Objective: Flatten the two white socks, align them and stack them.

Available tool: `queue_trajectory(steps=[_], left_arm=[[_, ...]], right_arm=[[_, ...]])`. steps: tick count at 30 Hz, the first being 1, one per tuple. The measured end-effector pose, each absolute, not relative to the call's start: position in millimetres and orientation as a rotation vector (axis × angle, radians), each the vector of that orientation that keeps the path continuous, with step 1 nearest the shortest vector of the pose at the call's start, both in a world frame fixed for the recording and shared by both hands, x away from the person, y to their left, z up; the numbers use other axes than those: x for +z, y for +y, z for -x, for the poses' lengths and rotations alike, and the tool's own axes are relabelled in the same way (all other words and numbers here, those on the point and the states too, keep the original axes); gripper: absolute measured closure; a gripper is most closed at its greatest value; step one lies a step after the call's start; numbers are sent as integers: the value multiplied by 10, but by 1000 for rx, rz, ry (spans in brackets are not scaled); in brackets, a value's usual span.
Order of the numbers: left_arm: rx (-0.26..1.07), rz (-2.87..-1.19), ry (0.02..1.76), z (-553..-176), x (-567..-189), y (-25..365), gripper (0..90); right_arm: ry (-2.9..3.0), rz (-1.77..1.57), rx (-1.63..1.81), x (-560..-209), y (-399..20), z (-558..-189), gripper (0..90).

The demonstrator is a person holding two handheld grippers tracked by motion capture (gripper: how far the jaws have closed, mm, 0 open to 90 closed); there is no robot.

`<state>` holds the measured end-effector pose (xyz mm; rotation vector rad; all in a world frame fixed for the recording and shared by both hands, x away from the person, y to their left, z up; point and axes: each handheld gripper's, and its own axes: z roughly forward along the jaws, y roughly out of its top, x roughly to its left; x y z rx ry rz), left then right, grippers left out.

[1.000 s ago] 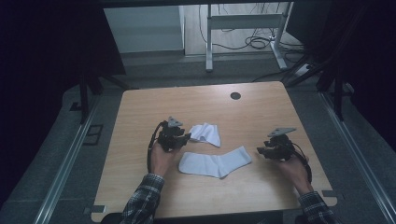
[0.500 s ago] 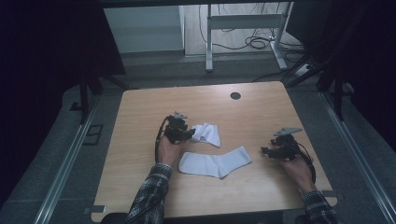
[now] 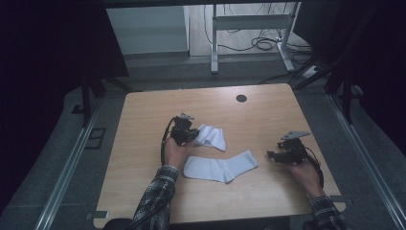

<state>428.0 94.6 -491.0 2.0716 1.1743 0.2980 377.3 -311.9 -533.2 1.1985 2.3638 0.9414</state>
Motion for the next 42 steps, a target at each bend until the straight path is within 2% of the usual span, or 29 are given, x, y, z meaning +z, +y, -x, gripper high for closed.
queue_trajectory(steps=[12, 19, 27, 29, 36, 39, 42], left_arm=[[304, -2059, 1087, -4349, -4391, 635, 857], [323, -2091, 985, -4337, -4123, 157, 858], [371, -2078, 931, -4328, -3816, -134, 858], [376, -2073, 929, -4321, -3772, -147, 858], [460, -1959, 909, -4224, -3245, -66, 858], [483, -1949, 954, -4243, -3221, 71, 859], [473, -1949, 1015, -4308, -3357, 217, 859]], right_arm=[[2361, -1193, 951, -5342, -3113, -3773, 319], [2361, -1192, 953, -5345, -3110, -3769, 311], [2363, -1192, 951, -5345, -3111, -3765, 309], [2364, -1190, 951, -5345, -3112, -3765, 309], [2361, -1191, 952, -5346, -3110, -3763, 306], [2363, -1193, 951, -5344, -3108, -3762, 305], [2365, -1191, 952, -5344, -3108, -3763, 303]])
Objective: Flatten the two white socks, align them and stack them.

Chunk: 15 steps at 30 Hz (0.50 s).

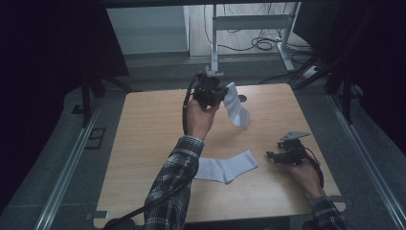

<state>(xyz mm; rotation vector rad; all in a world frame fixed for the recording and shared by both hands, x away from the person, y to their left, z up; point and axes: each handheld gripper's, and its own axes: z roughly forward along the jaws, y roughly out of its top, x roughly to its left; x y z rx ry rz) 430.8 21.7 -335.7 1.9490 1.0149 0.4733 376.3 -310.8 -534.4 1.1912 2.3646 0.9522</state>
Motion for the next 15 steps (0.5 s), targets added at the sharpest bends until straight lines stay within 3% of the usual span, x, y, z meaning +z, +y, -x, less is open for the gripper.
queue_trajectory(steps=[15], left_arm=[[428, -1987, 1247, -4367, -4282, 900, 856]], right_arm=[[2358, -1189, 955, -5349, -3107, -3765, 302]])
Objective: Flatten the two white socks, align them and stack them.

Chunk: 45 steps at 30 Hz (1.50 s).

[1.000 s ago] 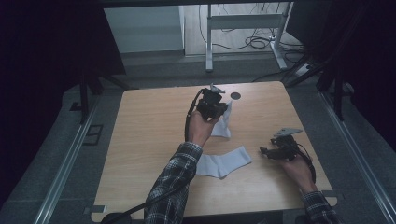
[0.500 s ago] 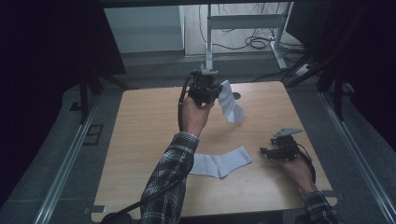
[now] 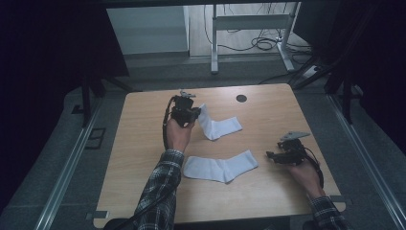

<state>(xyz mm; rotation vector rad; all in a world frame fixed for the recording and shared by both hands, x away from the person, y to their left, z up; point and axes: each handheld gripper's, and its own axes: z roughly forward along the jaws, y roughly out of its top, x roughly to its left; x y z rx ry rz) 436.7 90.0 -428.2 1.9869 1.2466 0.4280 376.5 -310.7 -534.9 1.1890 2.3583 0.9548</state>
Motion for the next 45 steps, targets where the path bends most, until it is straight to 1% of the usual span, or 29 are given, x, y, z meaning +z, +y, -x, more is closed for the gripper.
queue_trajectory(steps=[1, 3, 5, 11, 23, 27, 29, 30, 32, 34, 36, 38, 40, 41, 45], left_arm=[[428, -1987, 1247, -4367, -4282, 900, 855], [431, -2006, 1270, -4327, -4440, 1011, 854], [430, -2011, 1276, -4312, -4487, 1046, 854], [444, -2048, 1297, -4178, -4783, 1215, 852], [449, -2072, 1336, -3904, -5227, 1418, 847], [461, -2081, 1333, -3841, -5314, 1441, 835], [469, -2073, 1325, -3804, -5348, 1457, 809], [476, -2053, 1321, -3776, -5356, 1481, 779], [484, -2050, 1317, -3768, -5353, 1492, 699], [540, -2023, 1277, -3722, -5309, 1533, 600], [565, -2018, 1247, -3702, -5288, 1562, 513], [620, -2037, 1217, -3677, -5284, 1578, 422], [638, -2044, 1212, -3672, -5287, 1587, 363], [616, -2034, 1211, -3685, -5294, 1624, 339], [582, -1991, 1241, -3725, -5330, 1677, 294]], right_arm=[[2358, -1189, 955, -5349, -3107, -3765, 302], [2356, -1191, 955, -5350, -3104, -3763, 300], [2355, -1191, 955, -5351, -3103, -3763, 300], [2352, -1195, 955, -5352, -3098, -3760, 295], [2346, -1193, 958, -5357, -3092, -3758, 289], [2344, -1194, 959, -5359, -3089, -3756, 287], [2343, -1194, 960, -5360, -3088, -3756, 285], [2342, -1195, 961, -5361, -3088, -3755, 285], [2342, -1195, 962, -5361, -3088, -3754, 285], [2341, -1194, 962, -5362, -3088, -3754, 285], [2341, -1195, 963, -5362, -3088, -3754, 285], [2340, -1194, 964, -5363, -3088, -3754, 284], [2340, -1193, 965, -5364, -3085, -3757, 283], [2339, -1194, 965, -5365, -3084, -3758, 283], [2337, -1197, 965, -5365, -3078, -3758, 282]])
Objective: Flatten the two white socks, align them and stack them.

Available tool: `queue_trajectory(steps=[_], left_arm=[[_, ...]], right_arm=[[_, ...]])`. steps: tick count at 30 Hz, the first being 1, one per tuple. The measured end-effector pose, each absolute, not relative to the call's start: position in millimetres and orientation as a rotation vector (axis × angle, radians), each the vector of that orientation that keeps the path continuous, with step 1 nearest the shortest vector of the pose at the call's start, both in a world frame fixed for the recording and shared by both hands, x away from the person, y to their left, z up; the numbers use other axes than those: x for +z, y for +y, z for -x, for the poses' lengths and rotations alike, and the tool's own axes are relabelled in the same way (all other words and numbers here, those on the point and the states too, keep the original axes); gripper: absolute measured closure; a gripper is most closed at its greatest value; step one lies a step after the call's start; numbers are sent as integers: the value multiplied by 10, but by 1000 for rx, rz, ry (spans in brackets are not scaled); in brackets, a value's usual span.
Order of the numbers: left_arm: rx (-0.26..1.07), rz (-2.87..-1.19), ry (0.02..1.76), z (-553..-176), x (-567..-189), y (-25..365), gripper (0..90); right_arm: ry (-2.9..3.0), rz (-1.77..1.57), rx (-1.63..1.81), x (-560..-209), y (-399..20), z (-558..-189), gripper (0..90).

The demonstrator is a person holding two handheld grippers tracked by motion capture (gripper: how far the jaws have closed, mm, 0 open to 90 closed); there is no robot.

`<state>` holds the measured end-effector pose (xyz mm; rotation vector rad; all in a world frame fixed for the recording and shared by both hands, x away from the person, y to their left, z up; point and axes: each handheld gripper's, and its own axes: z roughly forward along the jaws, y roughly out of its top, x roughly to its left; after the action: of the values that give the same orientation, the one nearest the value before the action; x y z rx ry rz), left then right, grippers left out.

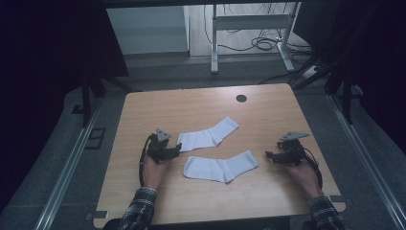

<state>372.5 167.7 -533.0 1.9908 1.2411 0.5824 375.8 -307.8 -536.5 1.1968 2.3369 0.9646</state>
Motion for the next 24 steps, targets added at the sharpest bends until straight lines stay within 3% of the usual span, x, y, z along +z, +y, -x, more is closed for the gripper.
queue_trajectory(steps=[10, 17, 24], left_arm=[[596, -2019, 1284, -3825, -5432, 1709, 274], [489, -2023, 1341, -3882, -5451, 1777, 230], [493, -2026, 1340, -3881, -5452, 1772, 223]], right_arm=[[2330, -1206, 961, -5365, -3070, -3756, 284], [2331, -1220, 947, -5354, -3055, -3762, 288], [2371, -1222, 916, -5311, -3003, -3802, 350]])
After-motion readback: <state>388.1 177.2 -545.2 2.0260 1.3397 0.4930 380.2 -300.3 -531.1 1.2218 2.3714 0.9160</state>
